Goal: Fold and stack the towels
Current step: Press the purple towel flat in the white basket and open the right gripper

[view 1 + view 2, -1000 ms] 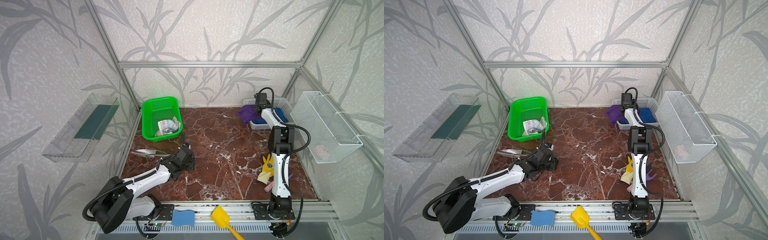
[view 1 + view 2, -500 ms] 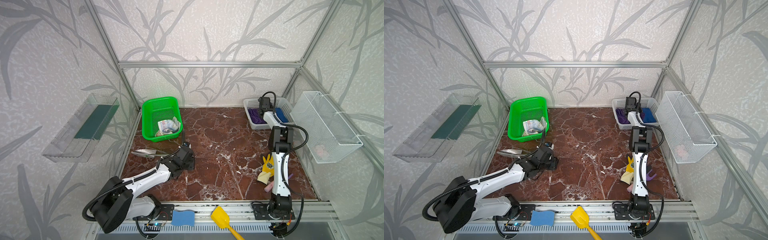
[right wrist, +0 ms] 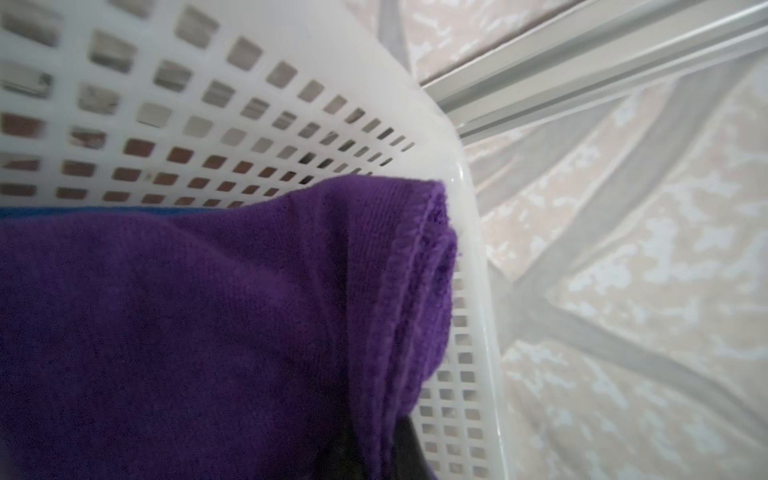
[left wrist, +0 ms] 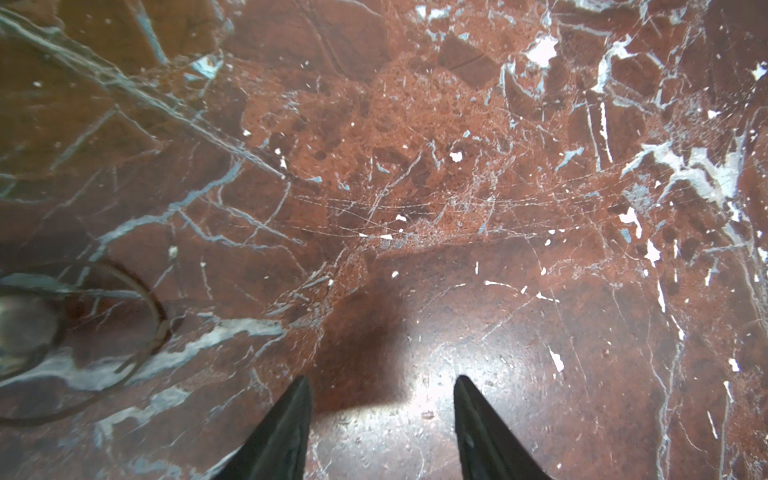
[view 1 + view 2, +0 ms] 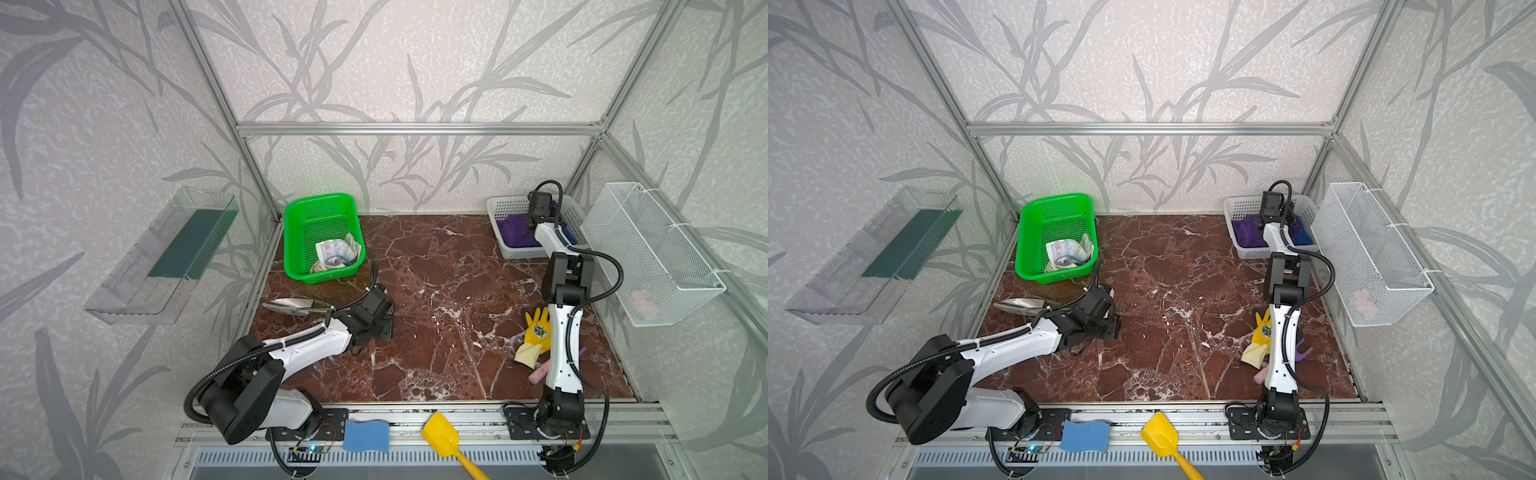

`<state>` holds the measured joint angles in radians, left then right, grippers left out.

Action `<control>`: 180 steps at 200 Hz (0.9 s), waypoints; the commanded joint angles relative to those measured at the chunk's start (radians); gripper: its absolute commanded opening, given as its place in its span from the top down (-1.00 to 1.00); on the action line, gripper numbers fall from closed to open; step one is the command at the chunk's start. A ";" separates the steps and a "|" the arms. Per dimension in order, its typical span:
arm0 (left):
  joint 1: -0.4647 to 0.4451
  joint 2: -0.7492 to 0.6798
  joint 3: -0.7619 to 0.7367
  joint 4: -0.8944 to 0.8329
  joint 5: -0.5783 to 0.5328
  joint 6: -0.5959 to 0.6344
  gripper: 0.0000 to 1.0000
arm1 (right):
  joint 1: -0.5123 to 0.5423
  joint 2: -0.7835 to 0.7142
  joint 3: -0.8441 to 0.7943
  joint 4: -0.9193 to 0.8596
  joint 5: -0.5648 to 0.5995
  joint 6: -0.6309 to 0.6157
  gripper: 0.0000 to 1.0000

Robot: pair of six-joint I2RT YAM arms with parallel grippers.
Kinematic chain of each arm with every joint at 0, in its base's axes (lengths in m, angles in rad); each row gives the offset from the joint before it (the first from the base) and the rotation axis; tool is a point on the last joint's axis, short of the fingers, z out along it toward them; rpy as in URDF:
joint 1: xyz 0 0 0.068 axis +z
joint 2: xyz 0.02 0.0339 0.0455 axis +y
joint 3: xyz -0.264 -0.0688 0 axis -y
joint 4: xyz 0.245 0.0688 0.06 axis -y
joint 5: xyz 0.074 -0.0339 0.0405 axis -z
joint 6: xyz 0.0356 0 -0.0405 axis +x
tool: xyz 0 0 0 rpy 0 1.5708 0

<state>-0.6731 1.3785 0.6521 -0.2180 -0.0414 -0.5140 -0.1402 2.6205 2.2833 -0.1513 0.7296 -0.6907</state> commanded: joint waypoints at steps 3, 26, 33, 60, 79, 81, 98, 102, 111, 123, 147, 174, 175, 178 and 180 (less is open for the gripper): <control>0.000 0.009 0.025 -0.014 0.015 0.004 -0.12 | -0.009 0.011 0.043 0.048 0.042 -0.025 0.97; -0.001 -0.014 0.014 -0.005 0.003 0.006 -0.12 | -0.009 0.027 0.051 0.025 0.021 -0.011 0.77; 0.000 -0.023 0.012 -0.002 0.000 0.009 -0.12 | -0.011 0.032 0.052 0.026 0.027 -0.010 0.70; 0.000 -0.057 -0.001 0.008 -0.005 0.011 -0.12 | -0.015 0.053 0.058 0.029 0.059 -0.020 0.55; 0.000 -0.078 -0.009 0.012 -0.008 0.012 -0.12 | -0.022 0.063 0.067 0.020 0.082 -0.016 0.49; 0.000 -0.081 -0.011 0.013 -0.008 0.011 -0.12 | -0.023 0.065 0.069 0.016 0.082 -0.012 0.48; 0.000 -0.093 -0.015 0.014 -0.009 0.015 -0.12 | -0.032 0.073 0.076 0.008 0.100 -0.006 0.17; -0.002 -0.096 -0.016 0.012 -0.010 0.015 -0.12 | -0.034 0.075 0.080 0.007 0.103 -0.004 0.07; -0.001 -0.100 -0.016 0.010 -0.011 0.018 -0.12 | -0.034 0.074 0.076 0.004 0.099 -0.003 -0.15; 0.000 -0.104 -0.017 0.011 -0.012 0.017 -0.12 | -0.034 0.067 0.070 -0.004 0.085 0.004 -0.26; -0.001 -0.108 -0.016 0.017 -0.013 0.021 -0.12 | -0.026 0.031 0.040 -0.040 0.028 0.049 -0.35; 0.000 -0.113 -0.017 0.031 -0.011 0.021 -0.12 | -0.005 -0.039 -0.024 -0.050 -0.038 0.088 -0.39; -0.001 -0.113 -0.018 0.032 -0.011 0.020 -0.12 | -0.003 -0.042 -0.026 -0.050 -0.038 0.090 -0.39; 0.000 -0.114 -0.019 0.033 -0.011 0.021 -0.12 | 0.000 -0.050 -0.034 -0.051 -0.046 0.094 -0.39; 0.000 -0.114 -0.019 0.035 -0.011 0.020 -0.12 | 0.002 -0.054 -0.038 -0.051 -0.051 0.096 -0.39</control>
<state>-0.6731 1.2915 0.6498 -0.2035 -0.0334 -0.5030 -0.1669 2.6663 2.2871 -0.1715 0.7444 -0.6544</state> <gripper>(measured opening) 0.561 0.692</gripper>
